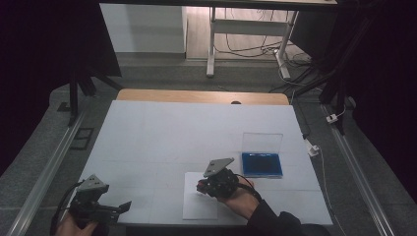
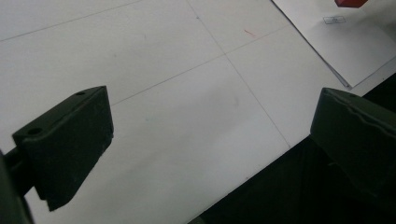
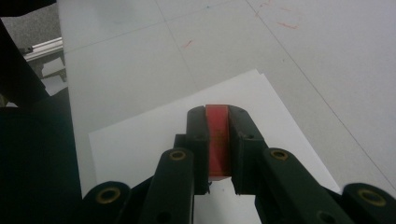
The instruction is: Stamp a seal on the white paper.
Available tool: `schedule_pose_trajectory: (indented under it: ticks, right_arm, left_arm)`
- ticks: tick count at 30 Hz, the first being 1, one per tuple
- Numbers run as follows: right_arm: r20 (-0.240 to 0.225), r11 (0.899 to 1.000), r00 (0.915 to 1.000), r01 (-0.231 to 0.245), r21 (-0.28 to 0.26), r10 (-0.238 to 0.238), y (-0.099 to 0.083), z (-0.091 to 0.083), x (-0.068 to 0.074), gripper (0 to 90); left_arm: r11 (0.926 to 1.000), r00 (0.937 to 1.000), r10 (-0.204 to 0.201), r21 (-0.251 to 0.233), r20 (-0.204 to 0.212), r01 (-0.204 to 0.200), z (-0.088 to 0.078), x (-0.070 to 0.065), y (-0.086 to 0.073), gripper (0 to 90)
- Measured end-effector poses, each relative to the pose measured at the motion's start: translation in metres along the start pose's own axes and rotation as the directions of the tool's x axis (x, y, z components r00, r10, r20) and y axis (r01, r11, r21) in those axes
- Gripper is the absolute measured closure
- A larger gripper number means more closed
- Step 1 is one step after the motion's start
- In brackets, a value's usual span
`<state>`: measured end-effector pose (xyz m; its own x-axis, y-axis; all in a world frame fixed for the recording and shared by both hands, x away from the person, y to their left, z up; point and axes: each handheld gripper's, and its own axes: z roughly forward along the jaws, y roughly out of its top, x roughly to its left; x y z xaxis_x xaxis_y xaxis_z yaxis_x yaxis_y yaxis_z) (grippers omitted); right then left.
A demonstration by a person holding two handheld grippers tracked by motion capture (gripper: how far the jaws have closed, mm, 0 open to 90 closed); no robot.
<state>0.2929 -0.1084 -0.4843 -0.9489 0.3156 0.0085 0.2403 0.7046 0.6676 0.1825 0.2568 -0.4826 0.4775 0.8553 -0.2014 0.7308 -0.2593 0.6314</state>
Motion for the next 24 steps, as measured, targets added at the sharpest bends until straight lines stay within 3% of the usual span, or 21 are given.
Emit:
schedule_pose_trajectory:
  ticks: [24]
  right_arm:
    - [0.045,0.997,0.9969,-0.064,-0.034,0.065,-0.006,-0.023,-0.020,80.2]
  left_arm:
    - [1.0000,1.0000,0.001,-0.001,-0.001,-0.001,0.000,0.000,0.000,0.0]
